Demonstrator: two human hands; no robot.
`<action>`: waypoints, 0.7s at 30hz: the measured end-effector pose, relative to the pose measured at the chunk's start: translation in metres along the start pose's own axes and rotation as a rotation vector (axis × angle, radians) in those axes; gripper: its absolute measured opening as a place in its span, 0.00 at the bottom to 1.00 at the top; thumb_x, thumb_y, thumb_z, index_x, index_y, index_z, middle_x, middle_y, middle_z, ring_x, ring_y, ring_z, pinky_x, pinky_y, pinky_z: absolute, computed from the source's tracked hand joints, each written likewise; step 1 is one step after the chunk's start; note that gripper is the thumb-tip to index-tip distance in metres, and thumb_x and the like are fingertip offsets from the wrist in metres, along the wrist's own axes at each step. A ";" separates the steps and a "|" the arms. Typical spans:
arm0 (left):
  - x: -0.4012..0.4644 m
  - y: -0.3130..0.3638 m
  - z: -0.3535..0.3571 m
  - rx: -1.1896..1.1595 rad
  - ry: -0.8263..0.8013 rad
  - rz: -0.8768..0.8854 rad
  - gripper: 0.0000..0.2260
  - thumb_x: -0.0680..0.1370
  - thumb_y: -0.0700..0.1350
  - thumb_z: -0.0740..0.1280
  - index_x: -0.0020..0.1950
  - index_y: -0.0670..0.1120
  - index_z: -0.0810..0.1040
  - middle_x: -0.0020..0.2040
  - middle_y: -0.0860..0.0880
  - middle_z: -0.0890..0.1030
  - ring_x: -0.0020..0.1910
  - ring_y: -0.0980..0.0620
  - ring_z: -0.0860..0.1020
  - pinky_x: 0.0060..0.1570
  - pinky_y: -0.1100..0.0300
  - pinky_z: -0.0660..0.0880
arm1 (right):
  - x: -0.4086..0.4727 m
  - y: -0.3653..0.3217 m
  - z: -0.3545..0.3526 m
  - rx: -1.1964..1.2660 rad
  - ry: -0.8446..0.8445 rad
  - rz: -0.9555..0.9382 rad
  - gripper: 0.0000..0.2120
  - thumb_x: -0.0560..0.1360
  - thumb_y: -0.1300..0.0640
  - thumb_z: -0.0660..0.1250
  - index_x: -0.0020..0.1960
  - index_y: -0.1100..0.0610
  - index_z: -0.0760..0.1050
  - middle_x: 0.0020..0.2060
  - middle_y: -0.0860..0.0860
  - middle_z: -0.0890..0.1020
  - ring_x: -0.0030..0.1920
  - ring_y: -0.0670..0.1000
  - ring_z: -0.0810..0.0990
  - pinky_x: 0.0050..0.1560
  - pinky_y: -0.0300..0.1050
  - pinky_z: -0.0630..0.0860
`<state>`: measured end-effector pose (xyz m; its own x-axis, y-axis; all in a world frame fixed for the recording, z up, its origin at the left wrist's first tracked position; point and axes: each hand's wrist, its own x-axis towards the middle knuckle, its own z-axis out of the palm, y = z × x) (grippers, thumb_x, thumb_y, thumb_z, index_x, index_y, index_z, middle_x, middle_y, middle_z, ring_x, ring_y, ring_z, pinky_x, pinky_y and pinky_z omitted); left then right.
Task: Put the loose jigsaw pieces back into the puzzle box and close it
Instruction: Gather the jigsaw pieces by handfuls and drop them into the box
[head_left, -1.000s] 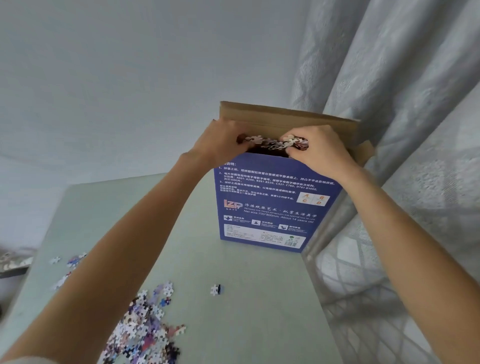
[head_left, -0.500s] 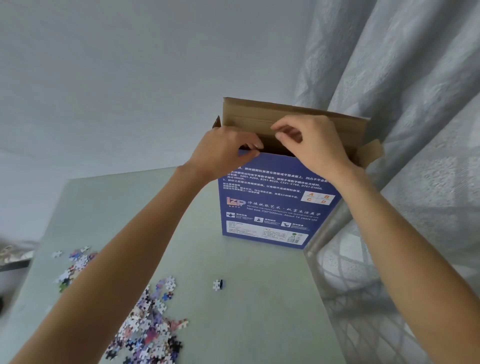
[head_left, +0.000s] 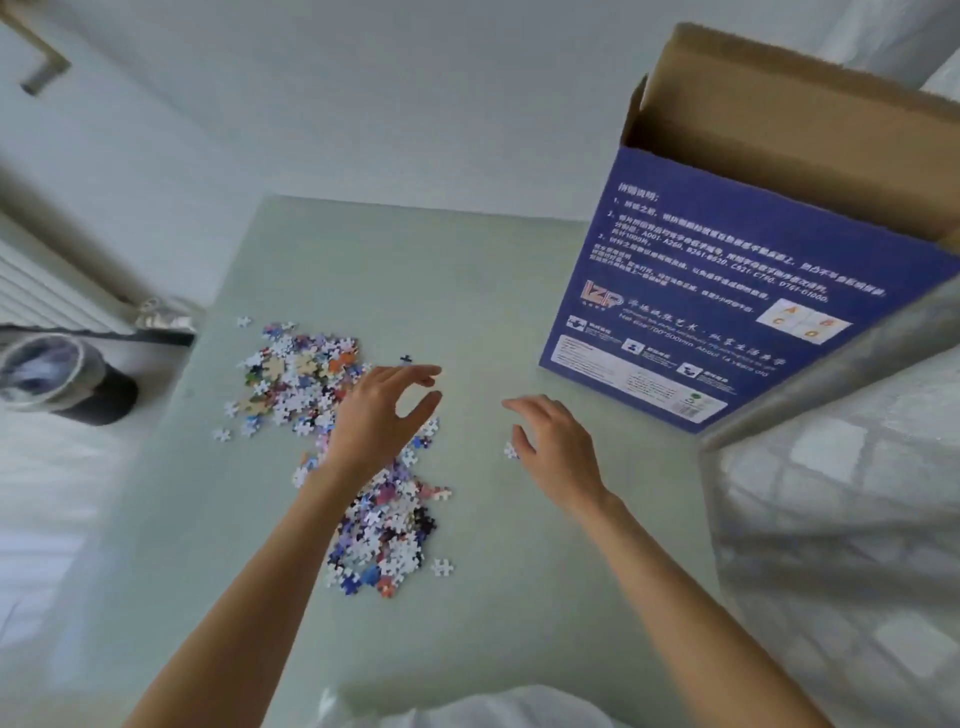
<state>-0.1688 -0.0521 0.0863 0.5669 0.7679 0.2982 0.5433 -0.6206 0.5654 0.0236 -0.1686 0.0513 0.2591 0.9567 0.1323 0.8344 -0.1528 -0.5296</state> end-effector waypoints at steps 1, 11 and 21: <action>-0.020 -0.020 -0.001 0.021 -0.080 -0.110 0.17 0.74 0.56 0.65 0.59 0.50 0.78 0.51 0.51 0.82 0.49 0.50 0.79 0.48 0.51 0.78 | -0.003 0.004 0.019 0.009 -0.145 0.101 0.20 0.75 0.60 0.63 0.66 0.55 0.71 0.62 0.52 0.74 0.61 0.54 0.73 0.57 0.48 0.74; -0.165 -0.085 0.008 0.092 -0.523 -0.770 0.43 0.67 0.60 0.73 0.75 0.50 0.56 0.68 0.44 0.64 0.64 0.44 0.68 0.60 0.50 0.70 | -0.030 -0.031 0.118 -0.012 -0.297 0.394 0.17 0.74 0.64 0.64 0.63 0.60 0.73 0.60 0.59 0.70 0.62 0.59 0.67 0.61 0.44 0.64; -0.194 -0.083 0.033 0.224 -0.510 -0.563 0.53 0.59 0.68 0.72 0.75 0.48 0.51 0.65 0.47 0.62 0.59 0.48 0.64 0.61 0.57 0.67 | -0.063 -0.075 0.146 -0.250 -0.552 -0.144 0.46 0.66 0.45 0.75 0.76 0.50 0.53 0.70 0.58 0.61 0.67 0.57 0.62 0.68 0.52 0.64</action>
<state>-0.3034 -0.1553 -0.0436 0.3540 0.8421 -0.4070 0.9138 -0.2187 0.3423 -0.1263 -0.1812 -0.0393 -0.0986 0.9488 -0.3002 0.9483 -0.0019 -0.3173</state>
